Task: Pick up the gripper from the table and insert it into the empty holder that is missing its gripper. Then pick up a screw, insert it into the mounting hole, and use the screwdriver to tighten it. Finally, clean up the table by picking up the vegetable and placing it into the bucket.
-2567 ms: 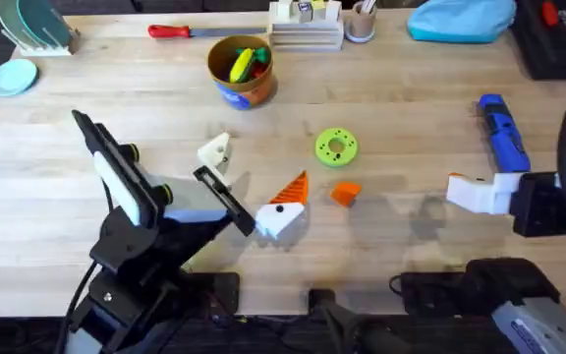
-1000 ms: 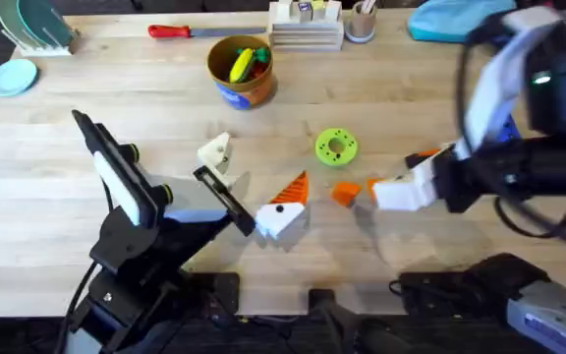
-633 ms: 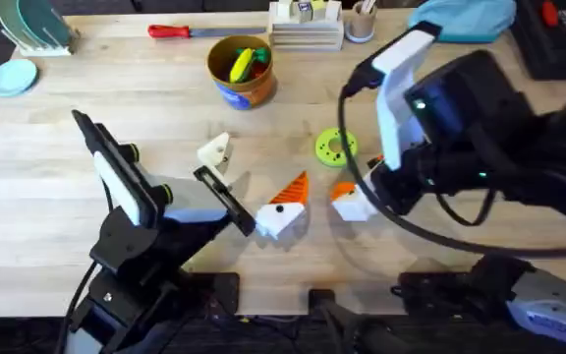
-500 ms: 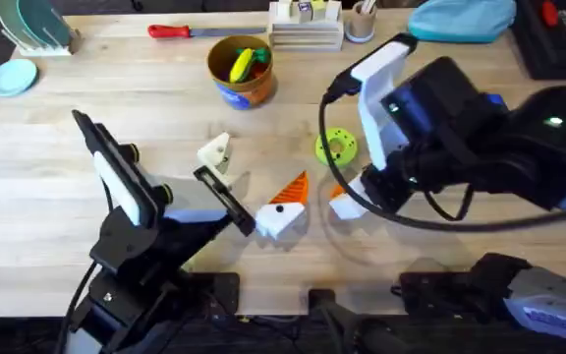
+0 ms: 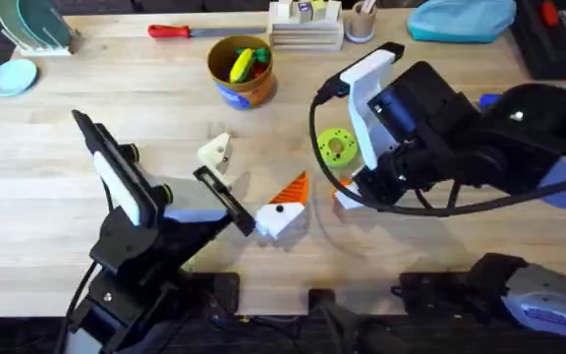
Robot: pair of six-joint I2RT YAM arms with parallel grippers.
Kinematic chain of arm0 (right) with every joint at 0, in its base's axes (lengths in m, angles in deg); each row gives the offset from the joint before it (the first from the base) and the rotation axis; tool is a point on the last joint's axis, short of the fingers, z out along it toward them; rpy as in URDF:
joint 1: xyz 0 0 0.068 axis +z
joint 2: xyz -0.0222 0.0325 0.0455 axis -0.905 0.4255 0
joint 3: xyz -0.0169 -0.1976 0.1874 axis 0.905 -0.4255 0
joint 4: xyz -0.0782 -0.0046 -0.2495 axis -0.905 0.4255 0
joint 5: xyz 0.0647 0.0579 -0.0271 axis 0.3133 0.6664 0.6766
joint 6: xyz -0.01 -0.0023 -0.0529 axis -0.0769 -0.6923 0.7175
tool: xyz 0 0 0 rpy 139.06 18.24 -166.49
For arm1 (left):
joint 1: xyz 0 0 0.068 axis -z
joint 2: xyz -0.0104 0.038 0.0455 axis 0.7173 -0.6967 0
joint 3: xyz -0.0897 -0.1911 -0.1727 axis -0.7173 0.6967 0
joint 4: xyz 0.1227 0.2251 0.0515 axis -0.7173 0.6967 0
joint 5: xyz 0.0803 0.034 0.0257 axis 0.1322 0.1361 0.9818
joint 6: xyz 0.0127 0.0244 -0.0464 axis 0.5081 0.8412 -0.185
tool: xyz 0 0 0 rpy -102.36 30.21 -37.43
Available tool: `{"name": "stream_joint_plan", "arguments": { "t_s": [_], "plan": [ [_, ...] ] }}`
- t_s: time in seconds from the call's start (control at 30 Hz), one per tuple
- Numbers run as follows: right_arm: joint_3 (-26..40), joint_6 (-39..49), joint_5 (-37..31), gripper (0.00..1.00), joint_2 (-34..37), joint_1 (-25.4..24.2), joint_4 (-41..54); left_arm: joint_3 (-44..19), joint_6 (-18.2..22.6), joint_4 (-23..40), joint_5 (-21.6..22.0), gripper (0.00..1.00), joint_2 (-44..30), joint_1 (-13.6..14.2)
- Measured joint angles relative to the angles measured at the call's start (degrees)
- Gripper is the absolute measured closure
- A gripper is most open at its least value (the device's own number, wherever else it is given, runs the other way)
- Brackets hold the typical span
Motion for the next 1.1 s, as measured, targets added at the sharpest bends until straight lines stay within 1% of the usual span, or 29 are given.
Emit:
{"name": "stream_joint_plan", "arguments": {
  "t_s": [0.1,0.13,0.23,0.33,0.37,0.53,0.7,0.87,0.97,1.03,1.1],
  "plan": [
    [0.0,0.0,0.9,0.673,0.0,0.0,1.3,0.0,0.0,0.0,0.0,0.008,0.0,0.0],
    [0.0,0.0,1.3,0.706,0.0,0.0,1.4,0.0,0.0,0.0,0.0,0.008,0.0,0.0],
    [0.0,0.0,1.7,0.865,0.0,0.0,1.4,0.0,0.0,0.0,0.0,0.008,0.0,0.0],
    [0.0,-0.1,2.0,0.968,0.0,0.0,1.4,0.0,0.0,0.0,0.0,0.008,0.0,0.0],
    [0.0,-0.2,2.2,0.988,0.0,0.0,1.5,0.0,0.0,0.0,0.0,0.008,0.0,0.0],
    [0.5,-0.2,2.2,0.989,-1.7,-0.1,2.0,0.0,0.0,0.0,0.0,0.008,0.0,0.0],
    [4.5,-0.1,-0.1,0.993,-6.1,-2.2,2.4,0.0,0.0,0.0,0.0,0.007,0.0,0.0],
    [9.3,-0.1,-2.5,0.993,-10.3,-7.8,0.5,0.0,0.0,0.0,0.0,0.007,0.0,0.0],
    [10.9,-0.9,-2.8,0.993,-10.8,-12.0,-1.9,0.0,0.0,0.0,0.0,0.007,0.0,0.0],
    [11.1,-1.6,-1.4,0.993,-10.3,-15.1,-3.4,0.0,0.0,0.0,0.0,0.008,0.0,0.0],
    [11.3,-2.6,1.5,0.993,-9.0,-17.5,-4.3,0.0,0.0,0.0,0.0,0.008,0.0,0.0]
  ]
}}
